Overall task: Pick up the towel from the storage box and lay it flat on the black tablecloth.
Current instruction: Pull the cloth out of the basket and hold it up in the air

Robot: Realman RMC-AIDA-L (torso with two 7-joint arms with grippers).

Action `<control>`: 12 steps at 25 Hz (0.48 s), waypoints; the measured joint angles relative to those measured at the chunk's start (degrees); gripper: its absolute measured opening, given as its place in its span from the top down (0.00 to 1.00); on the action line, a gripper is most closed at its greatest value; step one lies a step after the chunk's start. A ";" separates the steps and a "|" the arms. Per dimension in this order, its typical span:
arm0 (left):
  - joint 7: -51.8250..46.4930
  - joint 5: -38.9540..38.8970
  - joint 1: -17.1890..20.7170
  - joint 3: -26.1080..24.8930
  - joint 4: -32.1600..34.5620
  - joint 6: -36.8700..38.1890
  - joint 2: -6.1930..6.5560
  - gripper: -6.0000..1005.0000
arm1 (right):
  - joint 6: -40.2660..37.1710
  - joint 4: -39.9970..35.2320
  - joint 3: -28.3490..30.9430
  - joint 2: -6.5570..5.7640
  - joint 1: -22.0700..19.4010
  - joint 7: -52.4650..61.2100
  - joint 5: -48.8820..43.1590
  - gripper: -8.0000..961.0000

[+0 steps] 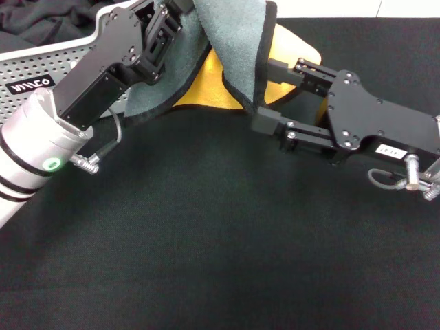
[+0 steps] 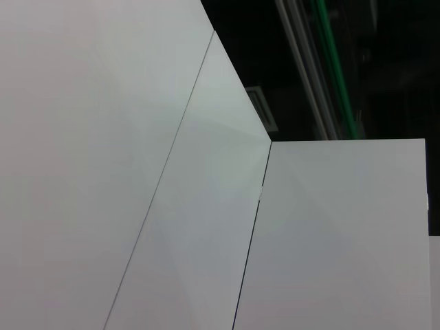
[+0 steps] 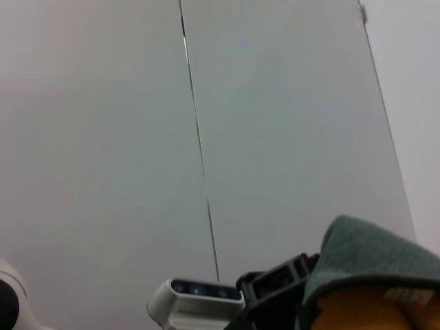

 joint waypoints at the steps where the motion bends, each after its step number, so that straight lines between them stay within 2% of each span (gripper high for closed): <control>1: 0.33 -0.01 -0.20 0.00 -0.19 0.00 0.00 0.98 | -0.95 0.23 -1.36 0.00 0.35 0.00 0.92 0.24; 12: 1.36 -1.38 -1.45 0.09 -2.13 0.01 0.00 0.98 | -3.48 0.30 -3.73 0.00 0.66 -0.03 2.54 0.35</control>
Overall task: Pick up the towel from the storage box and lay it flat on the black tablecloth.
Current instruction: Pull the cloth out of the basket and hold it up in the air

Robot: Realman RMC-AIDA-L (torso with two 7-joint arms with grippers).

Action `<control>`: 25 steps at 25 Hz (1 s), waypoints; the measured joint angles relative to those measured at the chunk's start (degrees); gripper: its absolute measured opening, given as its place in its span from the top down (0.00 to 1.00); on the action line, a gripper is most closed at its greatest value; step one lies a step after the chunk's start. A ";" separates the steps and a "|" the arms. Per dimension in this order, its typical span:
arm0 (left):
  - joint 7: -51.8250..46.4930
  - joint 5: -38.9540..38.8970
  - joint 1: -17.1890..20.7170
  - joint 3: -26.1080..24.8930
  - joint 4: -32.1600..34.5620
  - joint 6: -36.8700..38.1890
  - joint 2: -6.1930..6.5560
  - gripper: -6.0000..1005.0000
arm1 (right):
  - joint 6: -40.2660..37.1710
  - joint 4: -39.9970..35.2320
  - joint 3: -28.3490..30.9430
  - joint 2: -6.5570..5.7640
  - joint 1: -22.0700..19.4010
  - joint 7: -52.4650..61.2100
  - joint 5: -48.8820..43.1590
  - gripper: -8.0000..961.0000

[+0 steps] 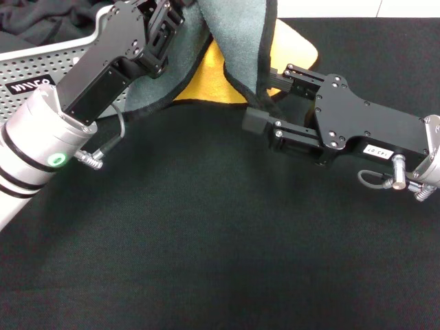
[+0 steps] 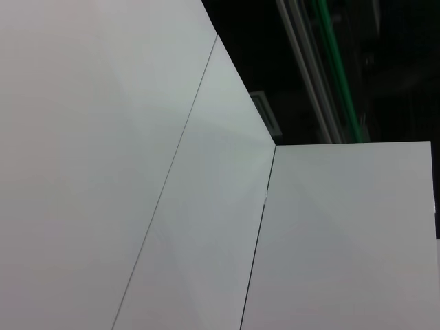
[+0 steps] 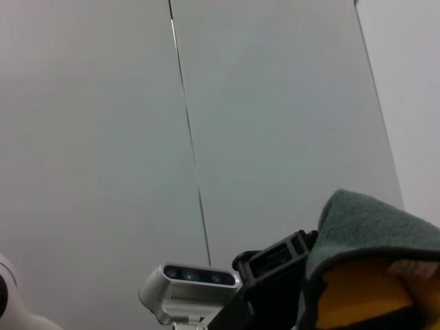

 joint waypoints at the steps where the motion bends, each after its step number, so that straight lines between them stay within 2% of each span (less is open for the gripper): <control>1: 0.10 -0.02 0.02 0.00 -0.05 -0.01 0.00 0.98 | -0.05 0.00 0.08 0.00 -0.04 0.00 0.00 0.36; 4: 0.46 -0.04 0.03 0.00 -0.21 -0.06 0.00 0.98 | -0.49 -0.01 0.20 0.00 -0.08 0.00 0.00 0.39; 15: 0.77 -0.75 -0.09 0.10 -0.28 -0.10 0.00 0.98 | -1.52 -0.01 0.05 0.00 -0.21 0.00 0.71 0.63; 20: 0.77 -1.33 -0.06 0.34 -0.28 -0.10 0.00 0.98 | -2.28 -0.01 -0.14 0.00 -0.18 0.00 0.95 0.70; 25: 0.77 -1.35 -0.18 0.35 -0.28 -0.10 0.00 0.98 | -2.33 -0.01 -0.17 0.00 -0.10 -0.19 0.97 0.71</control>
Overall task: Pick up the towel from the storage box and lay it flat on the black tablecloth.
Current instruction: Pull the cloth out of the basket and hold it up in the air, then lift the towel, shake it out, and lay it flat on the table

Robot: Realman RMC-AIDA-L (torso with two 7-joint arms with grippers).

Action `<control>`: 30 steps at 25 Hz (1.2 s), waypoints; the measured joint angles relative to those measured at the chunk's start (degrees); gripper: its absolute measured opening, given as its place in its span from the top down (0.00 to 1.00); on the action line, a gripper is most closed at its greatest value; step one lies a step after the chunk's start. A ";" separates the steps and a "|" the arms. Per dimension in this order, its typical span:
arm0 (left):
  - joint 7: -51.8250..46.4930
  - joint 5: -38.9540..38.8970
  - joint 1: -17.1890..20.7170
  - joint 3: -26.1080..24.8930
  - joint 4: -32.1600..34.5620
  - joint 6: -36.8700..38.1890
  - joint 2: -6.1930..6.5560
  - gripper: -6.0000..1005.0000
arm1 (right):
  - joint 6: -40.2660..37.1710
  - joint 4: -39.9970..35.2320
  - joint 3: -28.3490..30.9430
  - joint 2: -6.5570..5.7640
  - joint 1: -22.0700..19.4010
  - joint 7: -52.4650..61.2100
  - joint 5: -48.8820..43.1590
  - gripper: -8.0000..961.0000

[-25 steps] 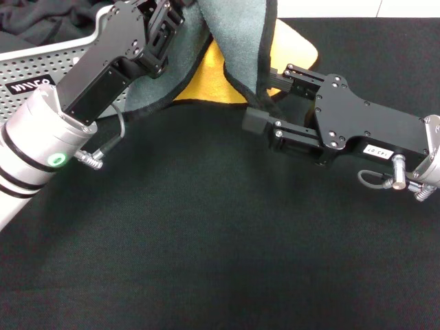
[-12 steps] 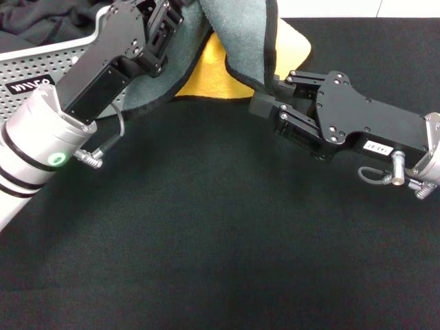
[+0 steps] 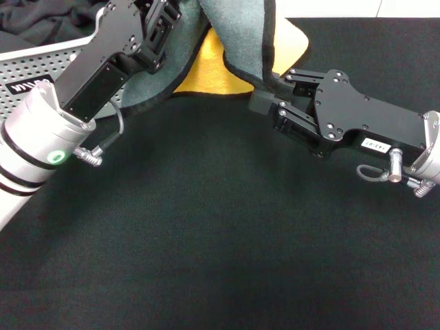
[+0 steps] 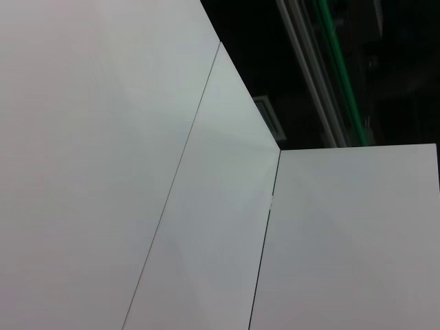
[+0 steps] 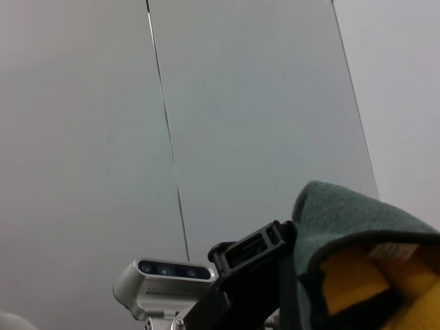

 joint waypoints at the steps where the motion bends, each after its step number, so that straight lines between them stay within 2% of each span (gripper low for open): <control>1: 0.00 0.00 -0.03 0.00 0.00 0.00 0.00 0.98 | 0.00 0.00 0.00 0.00 0.00 -0.18 0.00 0.71; 6: 0.00 -0.12 -0.06 -0.04 0.00 -0.03 0.00 0.98 | 0.00 0.00 -0.10 0.00 -0.02 -1.68 0.00 0.75; 14: 0.24 -0.95 -0.14 0.00 0.01 -0.20 0.00 0.98 | 0.00 -0.03 0.02 0.00 0.09 -2.57 0.00 0.97; 21: 0.86 -0.96 0.42 0.04 -0.11 -0.47 0.00 0.98 | 0.00 -0.53 0.46 -0.12 0.20 -2.54 0.00 0.99; 25: 0.87 -0.95 1.65 0.04 -1.11 -0.54 0.03 0.98 | 0.08 -3.08 2.79 -1.49 0.73 2.38 -0.95 0.99; 30: 0.85 -0.47 5.18 0.08 -1.45 -0.67 0.25 0.93 | -0.36 -11.78 13.65 -5.17 2.44 20.00 -11.11 0.99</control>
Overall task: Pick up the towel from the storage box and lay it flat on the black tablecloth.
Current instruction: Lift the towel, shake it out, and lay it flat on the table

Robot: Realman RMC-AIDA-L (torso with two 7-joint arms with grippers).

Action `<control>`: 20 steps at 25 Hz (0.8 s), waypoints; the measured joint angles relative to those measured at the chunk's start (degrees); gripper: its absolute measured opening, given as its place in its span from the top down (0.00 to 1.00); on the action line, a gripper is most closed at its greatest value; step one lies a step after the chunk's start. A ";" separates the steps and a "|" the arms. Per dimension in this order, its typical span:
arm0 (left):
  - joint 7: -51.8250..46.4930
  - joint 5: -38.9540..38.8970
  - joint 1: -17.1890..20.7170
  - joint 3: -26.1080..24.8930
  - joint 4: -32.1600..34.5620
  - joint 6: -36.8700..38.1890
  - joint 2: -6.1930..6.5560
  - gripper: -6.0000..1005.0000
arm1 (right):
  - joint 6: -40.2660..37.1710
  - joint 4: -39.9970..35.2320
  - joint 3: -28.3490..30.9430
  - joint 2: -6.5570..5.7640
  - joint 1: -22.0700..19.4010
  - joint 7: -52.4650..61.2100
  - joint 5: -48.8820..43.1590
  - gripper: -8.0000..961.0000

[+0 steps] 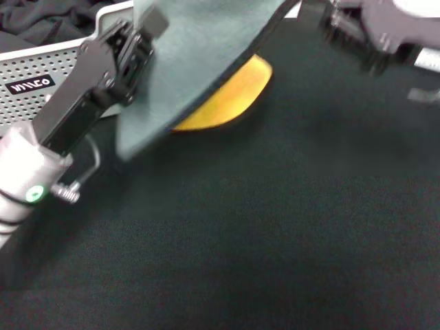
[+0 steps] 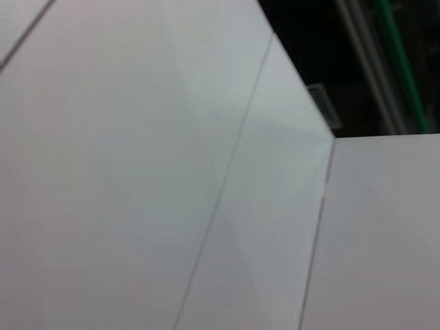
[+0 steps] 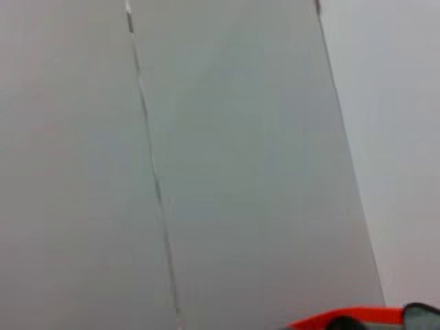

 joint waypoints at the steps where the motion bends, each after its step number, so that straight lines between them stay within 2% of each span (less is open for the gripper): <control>1: -0.06 0.03 0.76 0.02 0.00 -0.02 0.00 0.92 | 0.04 -1.64 2.85 -0.74 0.86 4.05 -2.57 0.99; 2: -0.23 0.04 3.08 0.01 -0.01 -0.04 0.03 0.91 | 0.22 -3.37 5.86 -1.36 1.98 8.20 -5.99 0.99; 7: -0.59 -0.01 7.21 0.01 -0.02 -0.03 0.25 0.88 | 1.35 -12.87 15.18 -3.98 6.73 24.99 -19.30 0.98; 9: -0.65 0.06 7.79 0.05 -0.02 0.12 0.26 0.87 | 1.33 -16.75 18.03 -3.88 7.45 29.11 -21.26 0.98; 12: -0.97 0.28 7.41 1.37 0.27 0.66 0.14 0.86 | 1.11 -20.48 20.99 -2.83 7.65 32.29 -22.09 0.98; 15: -1.39 0.41 5.57 4.71 0.95 1.31 -0.01 0.85 | 0.04 -24.48 22.95 -0.47 7.69 33.37 -22.59 0.98; 20: -1.10 0.25 -0.22 8.93 0.75 1.50 -0.20 0.83 | -3.36 -28.55 23.19 3.33 6.40 32.24 -24.80 0.99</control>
